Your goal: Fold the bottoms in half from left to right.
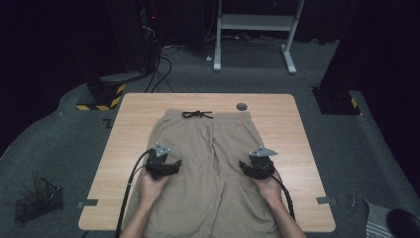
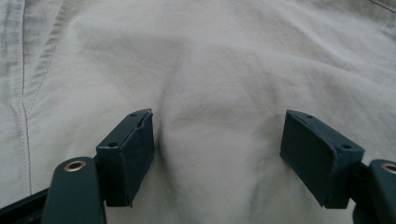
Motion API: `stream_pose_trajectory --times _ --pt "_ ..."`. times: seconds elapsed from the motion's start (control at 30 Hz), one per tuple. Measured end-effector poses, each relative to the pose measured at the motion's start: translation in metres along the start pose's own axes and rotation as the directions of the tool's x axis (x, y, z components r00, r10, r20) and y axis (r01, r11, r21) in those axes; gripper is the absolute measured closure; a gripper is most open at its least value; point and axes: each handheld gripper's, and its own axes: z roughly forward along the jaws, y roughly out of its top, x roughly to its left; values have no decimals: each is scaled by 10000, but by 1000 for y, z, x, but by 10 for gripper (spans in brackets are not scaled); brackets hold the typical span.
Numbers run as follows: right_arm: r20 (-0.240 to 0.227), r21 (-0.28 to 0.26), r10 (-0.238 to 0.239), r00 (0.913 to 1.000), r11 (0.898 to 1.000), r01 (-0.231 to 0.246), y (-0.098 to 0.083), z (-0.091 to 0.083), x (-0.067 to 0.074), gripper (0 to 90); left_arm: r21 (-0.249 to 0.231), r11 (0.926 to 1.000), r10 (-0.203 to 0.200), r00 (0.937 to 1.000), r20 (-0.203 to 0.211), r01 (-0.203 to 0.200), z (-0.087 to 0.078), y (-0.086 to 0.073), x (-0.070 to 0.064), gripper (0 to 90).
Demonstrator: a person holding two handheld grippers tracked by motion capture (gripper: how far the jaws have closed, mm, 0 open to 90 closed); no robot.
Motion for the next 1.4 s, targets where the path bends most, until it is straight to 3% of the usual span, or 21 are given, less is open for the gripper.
stream_pose_trajectory --times 0.47,1.03,1.1,1.17,1.27,1.3,1.4 --pt "112 0 108 9999 9999 -108 -18 -19 0 488 9 9998 182 9996 201 -182 -6 -5 -17 255" --pt "112 5 94 9999 10000 -94 -45 -50 10 488 -21 9993 363 9964 762 -362 -31 -26 -34 261" --pt "81 120 27 10000 9999 -28 -43 -50 9 480 187 9998 79 9960 893 -96 -31 -22 -31 290" --pt "123 192 -102 9999 9998 100 -39 -49 9 478 101 9999 -134 9946 1027 124 -33 -16 -27 297" --pt "133 -231 -205 9997 9995 208 -25 -49 8 483 -112 9998 -163 9954 942 174 -35 -7 -24 304" --pt "134 -403 -184 9997 9990 190 -16 -47 8 488 -294 9993 -189 9961 865 215 -35 3 -22 307" --pt "19 -447 -96 10000 9990 97 -2 -39 6 495 -428 9990 -120 9979 639 148 -30 17 -20 314"
